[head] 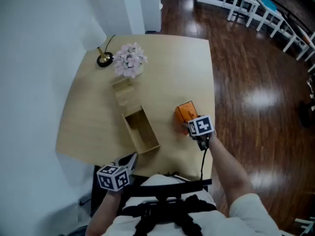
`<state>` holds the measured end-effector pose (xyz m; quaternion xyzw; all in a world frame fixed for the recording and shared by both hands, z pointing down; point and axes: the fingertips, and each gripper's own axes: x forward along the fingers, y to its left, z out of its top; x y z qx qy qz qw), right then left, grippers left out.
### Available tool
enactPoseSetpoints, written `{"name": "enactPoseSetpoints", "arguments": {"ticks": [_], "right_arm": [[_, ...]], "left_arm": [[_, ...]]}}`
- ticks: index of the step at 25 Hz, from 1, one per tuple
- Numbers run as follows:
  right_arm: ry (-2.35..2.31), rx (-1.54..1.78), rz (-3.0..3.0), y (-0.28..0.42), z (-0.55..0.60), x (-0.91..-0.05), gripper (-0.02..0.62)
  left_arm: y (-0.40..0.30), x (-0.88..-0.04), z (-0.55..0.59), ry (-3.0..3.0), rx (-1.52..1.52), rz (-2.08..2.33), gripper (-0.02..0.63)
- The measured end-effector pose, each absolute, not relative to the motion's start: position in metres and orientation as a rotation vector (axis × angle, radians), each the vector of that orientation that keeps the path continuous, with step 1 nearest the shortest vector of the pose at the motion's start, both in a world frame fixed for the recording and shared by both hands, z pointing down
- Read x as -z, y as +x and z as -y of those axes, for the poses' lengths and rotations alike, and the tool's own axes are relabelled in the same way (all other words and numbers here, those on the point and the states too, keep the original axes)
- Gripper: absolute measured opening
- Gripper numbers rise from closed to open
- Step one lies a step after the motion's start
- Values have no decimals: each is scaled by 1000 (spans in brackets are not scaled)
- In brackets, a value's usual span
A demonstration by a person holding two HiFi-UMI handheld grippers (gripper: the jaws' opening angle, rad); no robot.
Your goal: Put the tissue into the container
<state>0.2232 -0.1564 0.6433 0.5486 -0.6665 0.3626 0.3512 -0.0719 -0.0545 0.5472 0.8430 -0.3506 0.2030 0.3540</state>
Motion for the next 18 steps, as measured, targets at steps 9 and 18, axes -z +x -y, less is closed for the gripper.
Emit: {"name": "enactPoseSetpoints", "arguments": {"ticks": [9, 18], "right_arm": [[1531, -1007, 1703, 226, 151, -633, 341], [1624, -1000, 1672, 228, 137, -609, 327]], "left_arm": [[-71, -547, 54, 2195, -520, 875, 2], [-75, -549, 56, 2206, -493, 847, 2]]}}
